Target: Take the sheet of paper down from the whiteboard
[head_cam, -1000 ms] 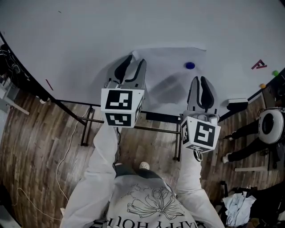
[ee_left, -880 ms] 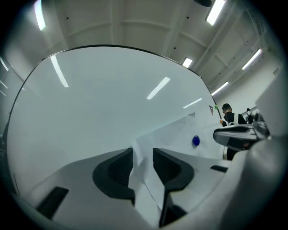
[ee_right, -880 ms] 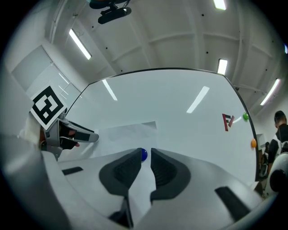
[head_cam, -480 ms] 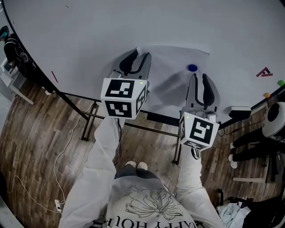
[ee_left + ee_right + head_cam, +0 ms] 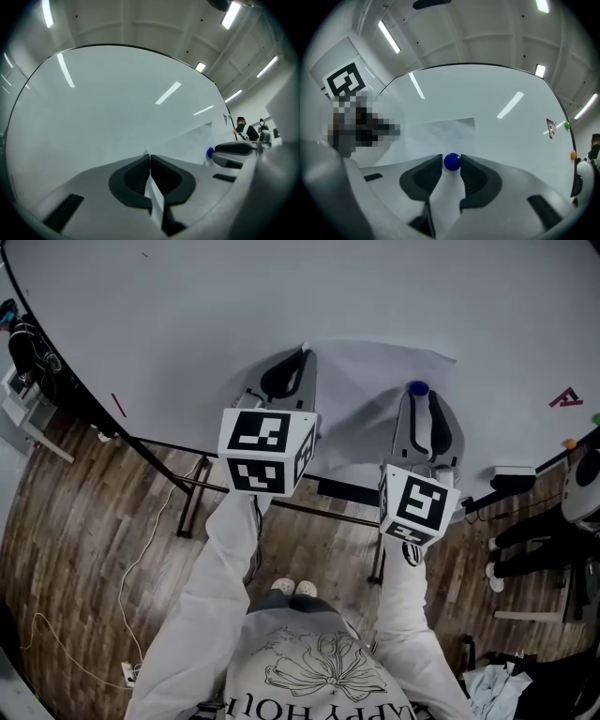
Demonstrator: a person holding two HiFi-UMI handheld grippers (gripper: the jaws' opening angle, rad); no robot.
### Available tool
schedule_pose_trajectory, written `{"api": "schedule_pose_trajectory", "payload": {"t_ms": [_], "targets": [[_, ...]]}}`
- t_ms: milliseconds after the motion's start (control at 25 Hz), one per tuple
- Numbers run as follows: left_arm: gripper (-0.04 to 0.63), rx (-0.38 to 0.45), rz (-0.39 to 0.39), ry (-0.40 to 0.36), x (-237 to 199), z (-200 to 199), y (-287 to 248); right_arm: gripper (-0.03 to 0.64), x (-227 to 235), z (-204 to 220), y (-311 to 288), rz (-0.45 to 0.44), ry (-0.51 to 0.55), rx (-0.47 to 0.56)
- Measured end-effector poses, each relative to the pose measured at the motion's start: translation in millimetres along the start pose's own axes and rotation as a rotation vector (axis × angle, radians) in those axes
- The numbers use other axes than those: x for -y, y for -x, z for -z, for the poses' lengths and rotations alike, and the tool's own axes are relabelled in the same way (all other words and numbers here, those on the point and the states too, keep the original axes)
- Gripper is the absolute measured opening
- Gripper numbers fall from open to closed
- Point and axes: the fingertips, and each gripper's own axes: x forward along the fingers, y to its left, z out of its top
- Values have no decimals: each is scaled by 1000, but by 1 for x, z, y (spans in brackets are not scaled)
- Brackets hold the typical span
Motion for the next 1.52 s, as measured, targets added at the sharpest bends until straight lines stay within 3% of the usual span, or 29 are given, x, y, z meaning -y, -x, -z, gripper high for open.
{"api": "schedule_pose_trajectory", "payload": {"t_ms": [160, 1000, 1520], "targets": [[5, -1, 19, 40, 0, 3, 3, 118, -1, 2, -1, 18, 17, -13], [5, 8, 57, 65, -1, -2, 9, 118, 6, 8, -7, 39, 13, -63], [5, 15, -31, -3, -51, -11, 38, 118, 46, 19, 6, 117, -42, -75]]}}
